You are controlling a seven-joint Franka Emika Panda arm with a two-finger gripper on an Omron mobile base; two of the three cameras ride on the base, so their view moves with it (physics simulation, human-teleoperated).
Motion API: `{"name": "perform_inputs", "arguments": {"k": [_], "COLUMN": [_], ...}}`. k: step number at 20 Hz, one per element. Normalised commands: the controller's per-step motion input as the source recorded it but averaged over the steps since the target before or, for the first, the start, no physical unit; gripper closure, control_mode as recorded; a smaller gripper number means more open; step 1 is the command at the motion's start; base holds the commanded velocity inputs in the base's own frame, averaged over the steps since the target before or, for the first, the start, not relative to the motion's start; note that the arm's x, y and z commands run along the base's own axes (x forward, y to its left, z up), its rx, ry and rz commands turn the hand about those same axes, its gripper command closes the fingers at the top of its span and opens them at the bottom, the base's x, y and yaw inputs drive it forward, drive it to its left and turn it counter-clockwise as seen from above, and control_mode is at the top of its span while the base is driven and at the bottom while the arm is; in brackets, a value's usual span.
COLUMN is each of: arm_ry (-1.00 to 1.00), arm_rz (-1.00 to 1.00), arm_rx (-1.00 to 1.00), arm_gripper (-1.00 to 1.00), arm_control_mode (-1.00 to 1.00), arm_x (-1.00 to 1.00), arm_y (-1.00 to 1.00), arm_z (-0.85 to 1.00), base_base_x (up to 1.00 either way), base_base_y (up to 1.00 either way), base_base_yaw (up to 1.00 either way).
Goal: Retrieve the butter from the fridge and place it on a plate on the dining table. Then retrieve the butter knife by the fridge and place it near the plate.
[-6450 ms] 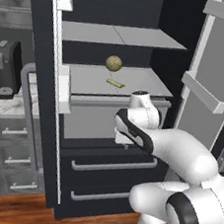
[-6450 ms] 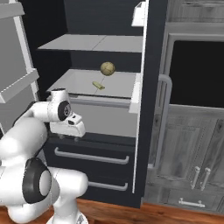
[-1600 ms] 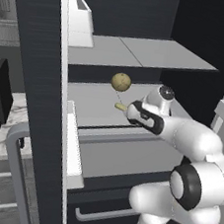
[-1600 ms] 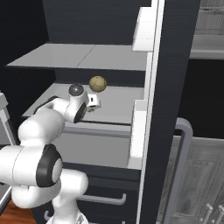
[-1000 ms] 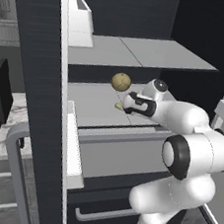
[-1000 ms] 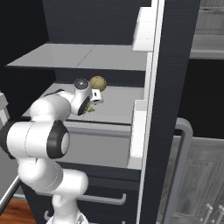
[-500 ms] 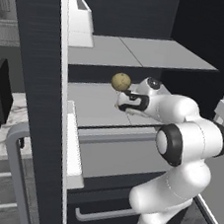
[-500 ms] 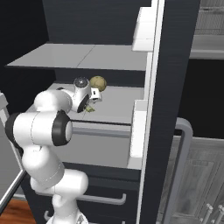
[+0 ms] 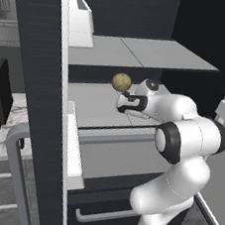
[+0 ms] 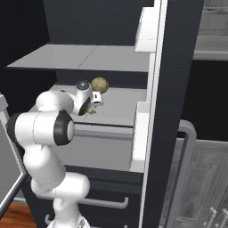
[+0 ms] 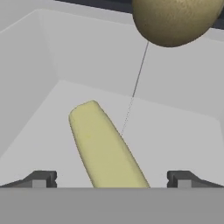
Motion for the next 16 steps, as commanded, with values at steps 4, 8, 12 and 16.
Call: {"name": "perform_inputs", "arguments": {"k": [4, 8, 12, 16], "arm_ry": [0.00, 0.02, 0.01, 0.03], "arm_rz": [0.00, 0.00, 0.01, 0.01], "arm_rx": [0.00, 0.00, 0.00, 0.00], "arm_gripper": [-1.00, -1.00, -1.00, 1.00], "arm_control_mode": [-1.00, -1.00, -1.00, -1.00], "arm_x": [0.22, 0.19, 0.06, 0.01], "arm_y": [0.00, 0.00, 0.00, 0.00], "arm_z": [-0.29, -0.36, -0.27, -0.24], "base_base_x": [0.00, 0.00, 0.00, 0.00], "base_base_y": [0.00, 0.00, 0.00, 0.00], "base_base_yaw": [0.00, 0.00, 0.00, 0.00]}}
